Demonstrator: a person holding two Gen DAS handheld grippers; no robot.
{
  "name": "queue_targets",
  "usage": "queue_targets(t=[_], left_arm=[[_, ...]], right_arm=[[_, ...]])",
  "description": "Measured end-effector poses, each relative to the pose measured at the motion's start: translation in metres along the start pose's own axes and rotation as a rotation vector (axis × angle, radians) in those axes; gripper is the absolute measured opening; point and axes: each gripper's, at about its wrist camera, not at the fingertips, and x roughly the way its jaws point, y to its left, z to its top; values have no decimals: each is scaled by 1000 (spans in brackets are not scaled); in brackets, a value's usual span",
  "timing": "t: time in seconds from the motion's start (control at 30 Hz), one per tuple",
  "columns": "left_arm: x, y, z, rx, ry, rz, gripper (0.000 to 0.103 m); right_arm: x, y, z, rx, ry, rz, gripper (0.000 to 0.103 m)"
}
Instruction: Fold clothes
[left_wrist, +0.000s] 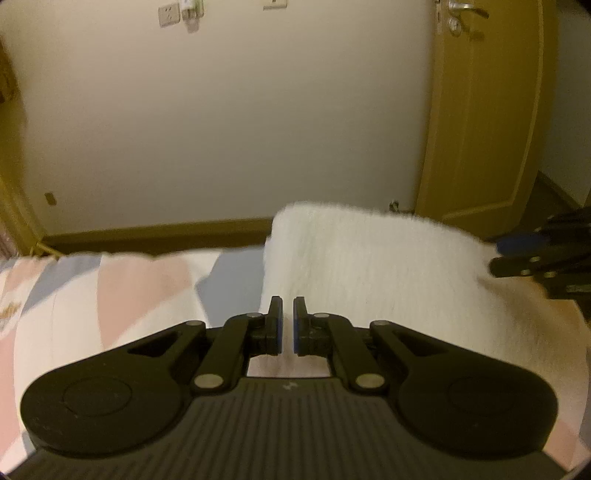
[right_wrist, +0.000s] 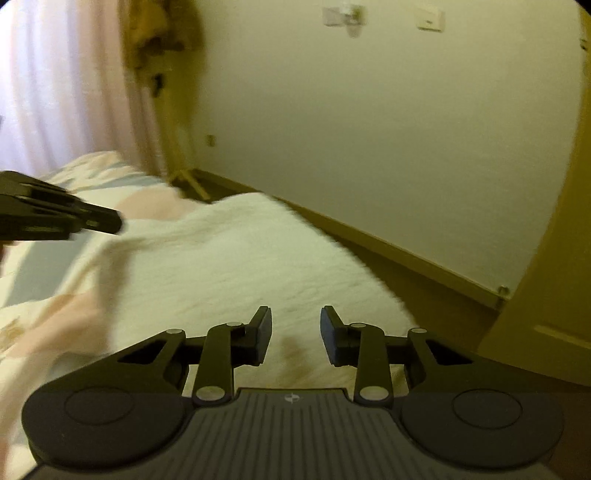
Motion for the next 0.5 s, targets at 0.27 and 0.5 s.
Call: queue_targets(t=[0.27, 0.5], left_arm=[[37, -22, -28, 46, 81, 18, 0], [42, -23, -27, 77, 90, 25, 0]], right_arm=[[22, 35, -38, -98, 120, 18, 30], [27, 27, -34, -29, 162, 29, 31]])
